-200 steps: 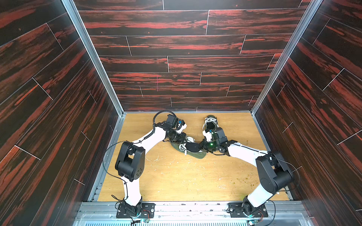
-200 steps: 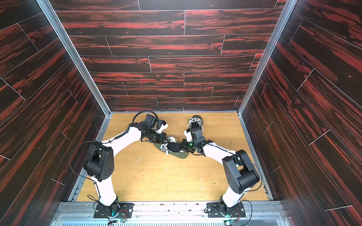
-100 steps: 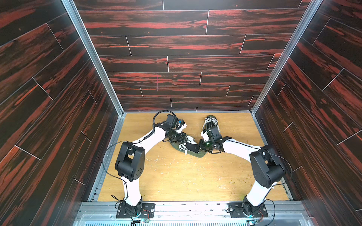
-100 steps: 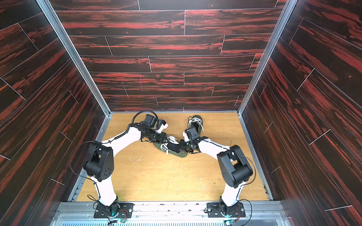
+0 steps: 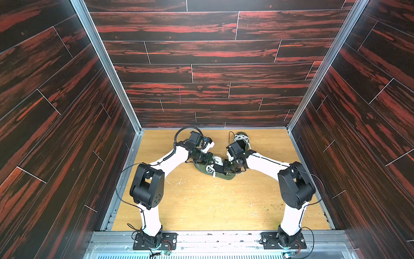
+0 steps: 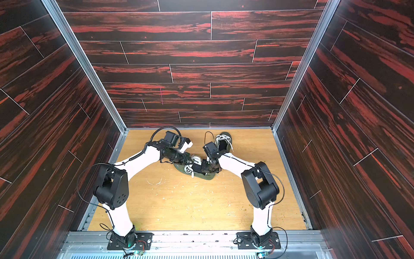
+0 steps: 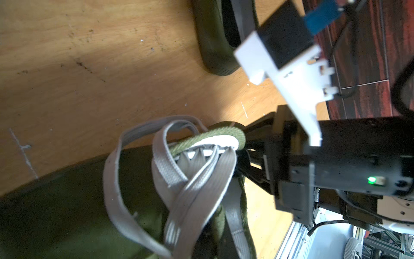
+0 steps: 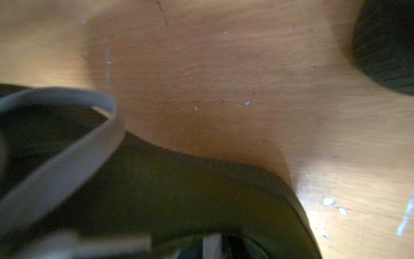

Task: Insert the insole into the shoe

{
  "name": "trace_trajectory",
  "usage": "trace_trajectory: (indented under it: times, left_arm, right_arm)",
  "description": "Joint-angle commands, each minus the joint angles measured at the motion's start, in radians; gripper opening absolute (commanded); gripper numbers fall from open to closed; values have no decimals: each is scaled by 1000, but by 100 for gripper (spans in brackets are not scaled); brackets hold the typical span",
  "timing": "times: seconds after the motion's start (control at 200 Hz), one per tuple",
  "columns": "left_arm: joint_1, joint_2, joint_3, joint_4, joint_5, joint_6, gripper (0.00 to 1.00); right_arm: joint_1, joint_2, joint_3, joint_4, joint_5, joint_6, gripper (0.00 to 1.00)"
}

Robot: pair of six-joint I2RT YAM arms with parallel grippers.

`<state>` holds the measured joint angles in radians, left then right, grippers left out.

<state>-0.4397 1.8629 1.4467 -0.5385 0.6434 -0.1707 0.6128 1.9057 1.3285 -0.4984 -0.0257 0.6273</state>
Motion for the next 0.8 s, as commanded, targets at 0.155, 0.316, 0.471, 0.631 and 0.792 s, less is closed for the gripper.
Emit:
trace_trajectory:
  times: [0.155,0.316,0.471,0.631,0.792]
  left_arm:
    - [-8,-105,-31,86,-4,-74,0]
    - [-7,-86,-31,58,-84,-72,0]
    - [-5,-56,-23,25,-192,-72,0]
    - [-5,-30,-11,7,-229,-66,0]
    - [-5,-20,0,7,-223,-64,0]
  right_arm:
    - [36,9,-47,-46,118,-39,30]
    - [36,-52,-29,-69,114,-61,39]
    - [43,-102,3,-90,97,-93,57]
    - [42,-166,23,-111,101,-100,67]
    - [44,-207,31,-133,131,-121,71]
